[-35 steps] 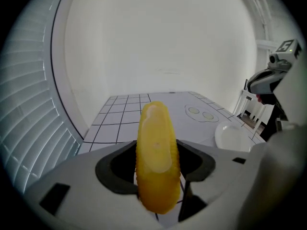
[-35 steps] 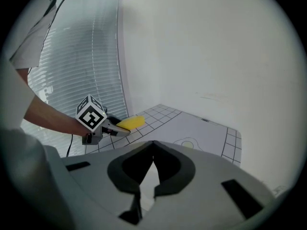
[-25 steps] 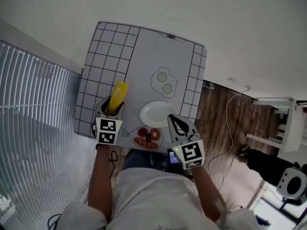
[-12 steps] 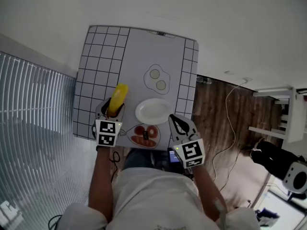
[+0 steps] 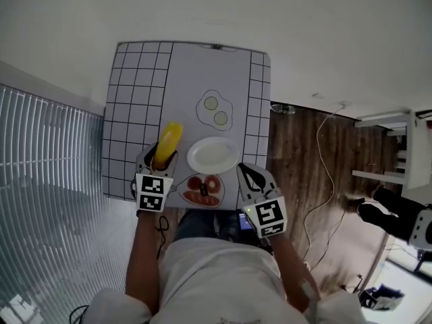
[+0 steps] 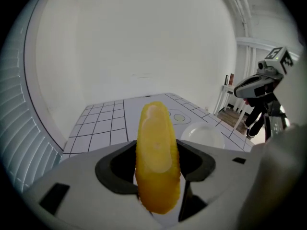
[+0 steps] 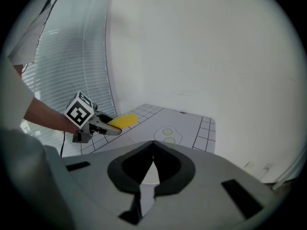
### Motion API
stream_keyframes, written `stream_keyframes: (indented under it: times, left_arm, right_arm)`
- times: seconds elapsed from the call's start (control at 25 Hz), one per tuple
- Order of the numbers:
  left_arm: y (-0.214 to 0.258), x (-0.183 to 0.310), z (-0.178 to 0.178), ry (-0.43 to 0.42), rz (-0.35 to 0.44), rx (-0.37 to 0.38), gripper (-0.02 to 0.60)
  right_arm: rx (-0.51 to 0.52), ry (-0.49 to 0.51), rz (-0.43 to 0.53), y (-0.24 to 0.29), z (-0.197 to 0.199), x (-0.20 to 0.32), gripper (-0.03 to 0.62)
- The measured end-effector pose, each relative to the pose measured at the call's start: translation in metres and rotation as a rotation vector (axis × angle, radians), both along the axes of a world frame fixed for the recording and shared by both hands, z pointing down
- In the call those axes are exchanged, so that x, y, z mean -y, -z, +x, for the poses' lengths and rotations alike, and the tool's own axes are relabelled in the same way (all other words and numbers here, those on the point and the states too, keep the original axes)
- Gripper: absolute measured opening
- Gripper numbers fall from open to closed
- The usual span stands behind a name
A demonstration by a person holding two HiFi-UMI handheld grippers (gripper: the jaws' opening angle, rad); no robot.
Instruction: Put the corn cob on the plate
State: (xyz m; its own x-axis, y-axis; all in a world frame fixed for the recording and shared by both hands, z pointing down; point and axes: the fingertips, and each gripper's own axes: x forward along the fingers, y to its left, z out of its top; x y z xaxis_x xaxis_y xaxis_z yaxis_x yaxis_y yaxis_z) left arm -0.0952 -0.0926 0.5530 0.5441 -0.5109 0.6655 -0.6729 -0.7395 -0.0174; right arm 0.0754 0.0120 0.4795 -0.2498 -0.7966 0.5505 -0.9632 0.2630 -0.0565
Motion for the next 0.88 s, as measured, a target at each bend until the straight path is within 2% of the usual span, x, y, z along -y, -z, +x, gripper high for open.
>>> stream_keyframes:
  times: [0.48,0.88]
  left_arm:
    - [0.001,-0.011,0.021,-0.084,0.007,-0.014,0.242]
    - [-0.003,-0.023,0.052,-0.222,-0.006,-0.009,0.242]
  right_arm:
    - [0.01,-0.052,-0.017,-0.007,0.01,-0.013,0.006]
    - [0.021,-0.083,-0.033,-0.015,0.016,-0.01,0.006]
